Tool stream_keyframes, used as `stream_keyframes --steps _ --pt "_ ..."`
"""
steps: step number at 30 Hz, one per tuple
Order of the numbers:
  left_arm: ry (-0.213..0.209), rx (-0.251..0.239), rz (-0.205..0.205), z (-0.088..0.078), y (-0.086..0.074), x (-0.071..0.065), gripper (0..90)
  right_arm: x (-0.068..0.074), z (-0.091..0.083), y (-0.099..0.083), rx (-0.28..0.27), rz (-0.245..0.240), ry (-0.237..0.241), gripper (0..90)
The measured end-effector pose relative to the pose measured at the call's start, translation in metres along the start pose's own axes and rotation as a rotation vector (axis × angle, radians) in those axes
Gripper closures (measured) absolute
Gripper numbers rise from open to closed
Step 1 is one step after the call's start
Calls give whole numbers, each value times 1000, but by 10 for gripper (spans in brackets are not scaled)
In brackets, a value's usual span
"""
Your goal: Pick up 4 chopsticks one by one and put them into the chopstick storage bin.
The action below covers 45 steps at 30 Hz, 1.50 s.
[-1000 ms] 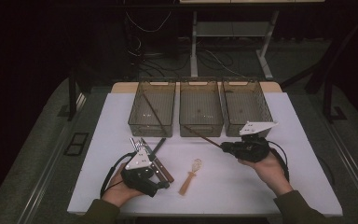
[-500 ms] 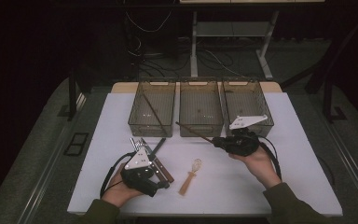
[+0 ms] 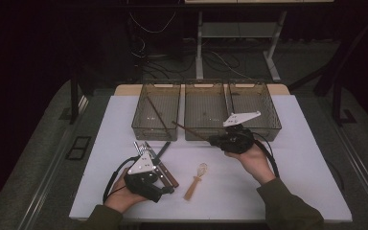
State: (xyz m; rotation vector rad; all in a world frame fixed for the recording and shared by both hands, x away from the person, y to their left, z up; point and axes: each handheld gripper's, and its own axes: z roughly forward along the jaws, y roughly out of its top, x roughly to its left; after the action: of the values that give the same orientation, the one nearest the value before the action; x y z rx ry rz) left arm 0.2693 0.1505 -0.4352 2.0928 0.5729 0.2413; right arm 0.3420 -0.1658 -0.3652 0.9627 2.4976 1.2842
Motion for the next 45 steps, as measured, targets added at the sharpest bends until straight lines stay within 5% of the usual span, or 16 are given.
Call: stream_keyframes --steps 22,45 --pt "-5 -7 -10 0 0 0 0 -6 36 49 -1 28 -70 855" --pt "-19 -23 -5 -1 1 -1 0 -7 110 106 51 56 -138 854"
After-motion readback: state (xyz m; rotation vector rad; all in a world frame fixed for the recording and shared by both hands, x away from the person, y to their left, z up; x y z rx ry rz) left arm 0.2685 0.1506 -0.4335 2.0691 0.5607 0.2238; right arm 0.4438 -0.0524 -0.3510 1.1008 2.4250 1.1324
